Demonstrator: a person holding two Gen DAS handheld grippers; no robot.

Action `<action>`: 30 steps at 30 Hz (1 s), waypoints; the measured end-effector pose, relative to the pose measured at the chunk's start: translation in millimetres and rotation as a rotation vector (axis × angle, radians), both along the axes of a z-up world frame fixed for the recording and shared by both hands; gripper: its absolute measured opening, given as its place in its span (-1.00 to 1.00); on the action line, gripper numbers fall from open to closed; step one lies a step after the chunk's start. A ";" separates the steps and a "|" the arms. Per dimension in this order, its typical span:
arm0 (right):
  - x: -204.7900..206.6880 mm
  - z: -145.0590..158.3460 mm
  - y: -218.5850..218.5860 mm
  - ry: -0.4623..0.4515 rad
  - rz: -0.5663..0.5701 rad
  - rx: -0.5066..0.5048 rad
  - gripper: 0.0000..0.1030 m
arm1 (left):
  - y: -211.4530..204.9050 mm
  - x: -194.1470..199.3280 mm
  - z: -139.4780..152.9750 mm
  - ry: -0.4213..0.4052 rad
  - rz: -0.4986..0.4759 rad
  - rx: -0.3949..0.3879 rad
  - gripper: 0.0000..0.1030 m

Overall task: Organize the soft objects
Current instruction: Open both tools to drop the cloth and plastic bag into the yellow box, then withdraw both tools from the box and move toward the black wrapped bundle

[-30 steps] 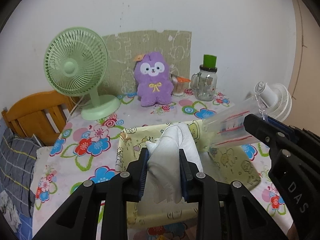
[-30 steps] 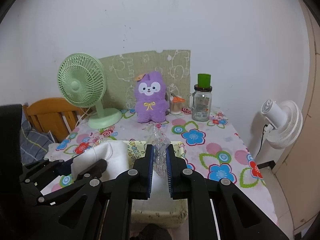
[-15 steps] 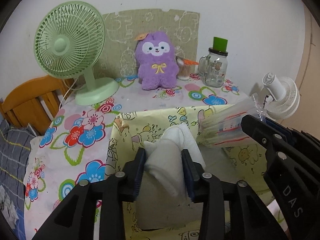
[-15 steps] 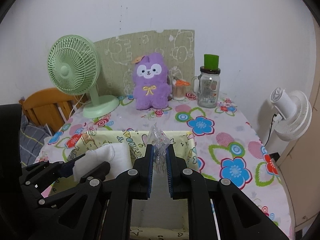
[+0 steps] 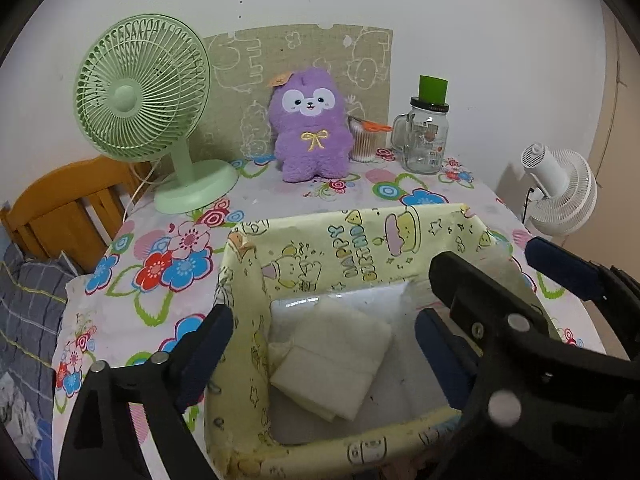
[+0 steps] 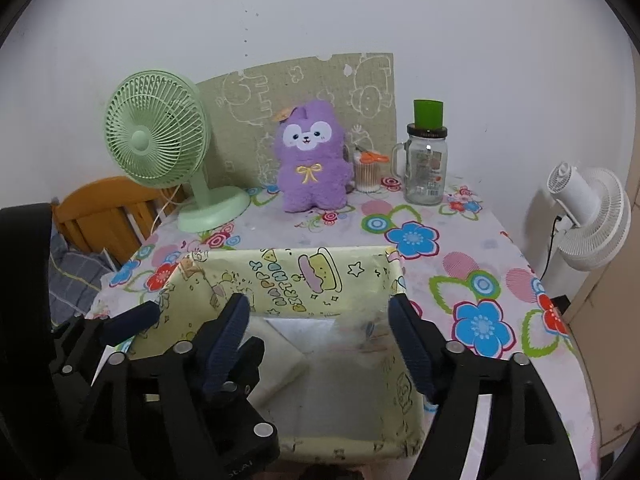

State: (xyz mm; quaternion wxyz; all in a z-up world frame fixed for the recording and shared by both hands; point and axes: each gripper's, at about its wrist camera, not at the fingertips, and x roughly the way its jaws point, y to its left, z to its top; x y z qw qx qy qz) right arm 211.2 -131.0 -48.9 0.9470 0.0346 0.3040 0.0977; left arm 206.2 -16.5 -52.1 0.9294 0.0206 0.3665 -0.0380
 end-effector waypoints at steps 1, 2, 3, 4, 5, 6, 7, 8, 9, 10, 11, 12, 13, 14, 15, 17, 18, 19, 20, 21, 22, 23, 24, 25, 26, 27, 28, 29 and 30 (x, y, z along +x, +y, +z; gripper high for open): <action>-2.9 0.7 -0.5 -0.004 -0.001 0.002 0.60 | 0.1 -2.4 0.7 0.000 0.000 -0.004 0.86; -6.2 1.6 -1.1 -0.007 -0.002 0.003 0.62 | -0.3 -5.1 1.6 -0.002 0.001 -0.004 0.88; -8.6 2.3 -1.9 -0.008 -0.005 0.004 0.62 | -0.8 -7.0 2.3 -0.003 0.002 -0.003 0.90; -11.5 3.2 -2.7 -0.009 -0.009 0.006 0.63 | -1.1 -9.2 3.2 -0.005 0.006 -0.003 0.95; -14.6 4.4 -3.8 -0.009 -0.012 0.009 0.64 | -1.3 -11.4 4.4 -0.006 0.009 -0.003 0.96; -17.1 5.3 -4.9 -0.009 -0.013 0.011 0.66 | -1.4 -13.5 5.6 -0.006 0.009 -0.004 0.96; -20.0 6.9 -5.8 -0.010 -0.016 0.013 0.69 | -1.4 -16.0 7.5 -0.004 0.010 -0.007 0.96; -24.1 8.9 -7.2 -0.015 -0.019 0.015 0.73 | -1.1 -18.2 9.0 -0.005 0.013 -0.008 0.99; -27.0 10.7 -8.3 -0.023 -0.021 0.017 0.75 | -0.9 -21.6 11.5 -0.013 0.016 -0.011 0.99; -30.9 13.1 -9.0 -0.032 -0.025 0.019 0.78 | -0.7 -24.3 13.4 -0.020 0.016 -0.012 0.99; -35.7 15.9 -9.9 -0.043 -0.029 0.020 0.81 | -1.1 -28.2 16.0 -0.035 0.013 -0.014 0.99; -38.7 17.9 -10.4 -0.050 -0.032 0.021 0.82 | -1.4 -31.4 18.1 -0.043 0.013 -0.014 0.99; -42.5 20.1 -11.3 -0.058 -0.034 0.022 0.83 | -2.0 -35.5 20.7 -0.052 0.013 -0.013 0.99; -45.9 22.4 -11.9 -0.064 -0.035 0.023 0.84 | -2.2 -38.7 22.2 -0.057 0.013 -0.013 0.99; -48.8 23.9 -12.2 -0.068 -0.036 0.023 0.85 | -2.5 -41.6 23.6 -0.062 0.013 -0.013 0.99; -56.3 27.6 -12.9 -0.079 -0.038 0.022 0.86 | -3.5 -48.0 26.6 -0.072 0.014 -0.014 0.99; -59.2 29.2 -13.2 -0.082 -0.039 0.021 0.86 | -3.7 -50.9 27.8 -0.076 0.014 -0.015 0.99; -62.8 30.8 -13.7 -0.085 -0.042 0.019 0.87 | -4.0 -54.3 29.2 -0.080 0.015 -0.015 0.99; -65.4 32.1 -14.2 -0.088 -0.046 0.017 0.88 | -4.1 -56.7 30.6 -0.083 0.016 -0.015 0.99; -68.6 32.9 -14.7 -0.093 -0.051 0.015 0.89 | -4.4 -59.2 31.6 -0.087 0.016 -0.014 0.99; -71.7 34.1 -15.0 -0.098 -0.056 0.013 0.92 | -4.7 -62.4 33.1 -0.091 0.016 -0.014 0.99; -75.0 35.3 -15.7 -0.103 -0.059 0.014 0.94 | -5.2 -64.8 34.0 -0.095 0.015 -0.014 0.99; -77.1 36.3 -16.2 -0.105 -0.060 0.016 0.94 | -5.9 -67.6 34.9 -0.099 0.014 -0.014 0.99; -80.3 37.5 -17.2 -0.108 -0.060 0.018 0.95 | -6.2 -70.3 36.0 -0.104 0.013 -0.014 0.99; -82.9 38.2 -17.7 -0.111 -0.061 0.019 0.96 | -6.7 -73.3 37.3 -0.109 0.012 -0.014 0.99; -85.4 39.0 -18.2 -0.115 -0.062 0.019 0.97 | -7.3 -75.9 38.4 -0.114 0.012 -0.013 0.99; -88.2 40.1 -18.3 -0.120 -0.063 0.018 0.98 | -7.8 -79.1 39.8 -0.120 0.012 -0.012 0.99; -91.5 41.4 -18.5 -0.127 -0.064 0.016 0.98 | -8.2 -82.1 41.0 -0.125 0.012 -0.012 0.99; -94.2 42.3 -18.4 -0.132 -0.064 0.014 0.99 | -8.4 -84.6 42.2 -0.130 0.012 -0.012 0.99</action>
